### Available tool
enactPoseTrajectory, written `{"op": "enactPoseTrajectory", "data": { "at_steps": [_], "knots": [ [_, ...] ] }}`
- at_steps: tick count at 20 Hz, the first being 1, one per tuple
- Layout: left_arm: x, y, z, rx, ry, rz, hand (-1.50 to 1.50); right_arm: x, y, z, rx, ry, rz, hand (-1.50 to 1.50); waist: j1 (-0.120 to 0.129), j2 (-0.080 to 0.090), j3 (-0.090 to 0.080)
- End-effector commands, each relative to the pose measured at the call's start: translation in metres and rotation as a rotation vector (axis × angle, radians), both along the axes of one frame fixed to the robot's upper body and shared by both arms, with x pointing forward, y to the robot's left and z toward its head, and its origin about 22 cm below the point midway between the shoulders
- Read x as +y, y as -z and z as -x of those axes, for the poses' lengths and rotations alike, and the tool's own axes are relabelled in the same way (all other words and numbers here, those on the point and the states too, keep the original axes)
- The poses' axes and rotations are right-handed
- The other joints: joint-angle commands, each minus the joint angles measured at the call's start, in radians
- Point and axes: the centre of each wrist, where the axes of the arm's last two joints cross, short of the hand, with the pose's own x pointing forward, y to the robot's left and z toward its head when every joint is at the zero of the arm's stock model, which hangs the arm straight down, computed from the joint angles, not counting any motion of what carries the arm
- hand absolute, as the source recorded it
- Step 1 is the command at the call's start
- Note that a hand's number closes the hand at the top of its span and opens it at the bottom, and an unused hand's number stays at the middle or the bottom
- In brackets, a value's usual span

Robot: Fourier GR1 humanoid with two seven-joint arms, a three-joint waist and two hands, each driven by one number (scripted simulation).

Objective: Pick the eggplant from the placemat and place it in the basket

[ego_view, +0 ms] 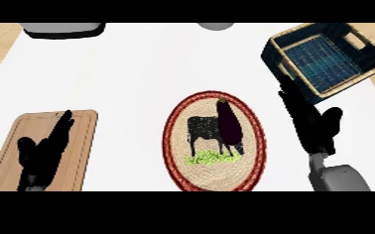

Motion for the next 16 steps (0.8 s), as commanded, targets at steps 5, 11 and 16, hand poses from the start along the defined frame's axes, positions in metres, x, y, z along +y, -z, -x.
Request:
{"op": "enactPoseTrajectory", "data": {
  "at_steps": [5, 11, 16],
  "knots": [
    [0.017, -0.015, -0.01, 0.032, 0.03, -0.248, 0.0, 0.106, -0.099, 0.005, -0.871, -0.356, -0.03, 1.5, 0.03, -0.034, 0.0],
    [0.023, -0.008, -0.001, 0.106, 0.014, -0.273, 0.0, 0.098, -0.118, 0.004, -1.27, -0.258, 0.386, -1.5, -0.036, -0.07, -0.012],
    [0.036, 0.0, 0.014, 0.167, -0.068, -0.288, 0.0, 0.061, -0.099, 0.005, -1.303, 0.189, 0.604, -1.5, -0.15, -0.076, -0.009]
  ]
}}
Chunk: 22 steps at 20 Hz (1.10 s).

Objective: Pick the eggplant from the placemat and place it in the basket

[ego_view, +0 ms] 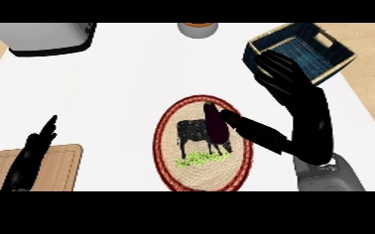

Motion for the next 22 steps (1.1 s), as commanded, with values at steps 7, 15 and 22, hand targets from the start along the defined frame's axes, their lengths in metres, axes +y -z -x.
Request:
{"op": "enactPoseTrajectory", "data": {
  "at_steps": [7, 15, 22],
  "knots": [
    [0.018, -0.001, 0.016, 0.014, -0.114, -0.063, 0.0, -0.044, 0.1, 0.061, 0.111, 0.517, 0.238, -1.5, -0.099, 0.028, -0.007],
    [0.005, -0.005, 0.013, -0.002, -0.073, -0.055, 0.0, -0.02, 0.154, 0.147, 0.256, 0.547, 0.534, -1.5, -0.052, 0.042, -0.007],
    [-0.013, -0.011, 0.002, -0.018, -0.016, -0.048, 0.0, 0.006, 0.149, 0.206, 0.281, 0.767, 0.579, -1.5, 0.004, 0.055, -0.001]
  ]
}}
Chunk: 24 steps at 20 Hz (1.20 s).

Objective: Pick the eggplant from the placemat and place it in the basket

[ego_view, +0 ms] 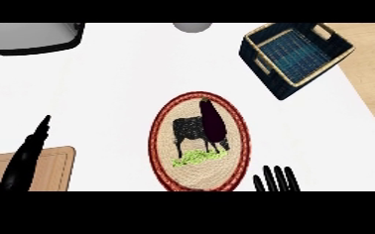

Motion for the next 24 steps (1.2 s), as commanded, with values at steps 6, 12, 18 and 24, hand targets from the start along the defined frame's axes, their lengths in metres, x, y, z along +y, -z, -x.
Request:
{"op": "enactPoseTrajectory", "data": {
  "at_steps": [6, 12, 18, 24],
  "knots": [
    [-0.026, -0.002, -0.011, 0.007, 0.078, 0.013, 0.0, 0.043, -0.009, 0.058, 0.017, 0.175, 0.027, -1.5, 0.083, 0.017, 0.006],
    [-0.022, -0.009, -0.029, 0.005, 0.106, -0.013, 0.0, 0.076, -0.018, 0.036, -0.018, 0.234, 0.033, -1.5, 0.119, 0.021, 0.007],
    [-0.04, -0.022, -0.048, -0.011, 0.122, -0.012, 0.0, 0.109, -0.031, 0.012, -0.046, 0.271, 0.051, -1.5, 0.14, 0.022, 0.008],
    [-0.043, -0.017, -0.053, 0.002, 0.15, 0.002, 0.0, 0.116, -0.011, -0.021, -0.046, 0.291, 0.079, -1.5, 0.146, 0.022, 0.008]
  ]
}}
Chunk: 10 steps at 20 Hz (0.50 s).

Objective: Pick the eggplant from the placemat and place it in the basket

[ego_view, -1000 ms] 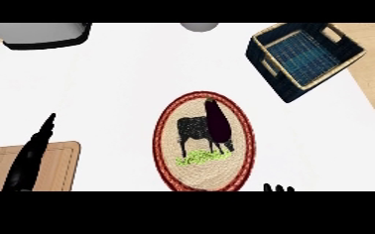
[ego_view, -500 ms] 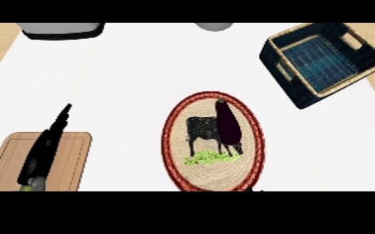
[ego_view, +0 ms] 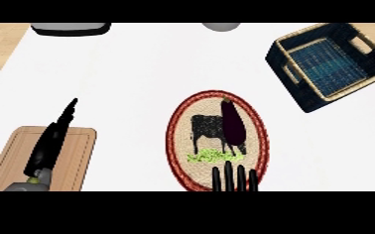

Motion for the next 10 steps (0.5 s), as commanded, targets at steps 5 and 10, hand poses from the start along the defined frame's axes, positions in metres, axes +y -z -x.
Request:
{"op": "enactPoseTrajectory", "data": {
  "at_steps": [5, 10],
  "knots": [
    [-0.006, -0.004, -0.004, -0.013, 0.01, -0.014, 0.0, 0.009, 0.004, -0.018, 0.007, 0.021, -0.007, -1.5, 0.006, 0.0, 0.001],
    [-0.004, 0.0, 0.0, -0.002, 0.006, 0.009, 0.0, 0.027, 0.006, -0.022, 0.006, 0.033, 0.009, -1.5, 0.008, 0.0, 0.001]
  ]
}}
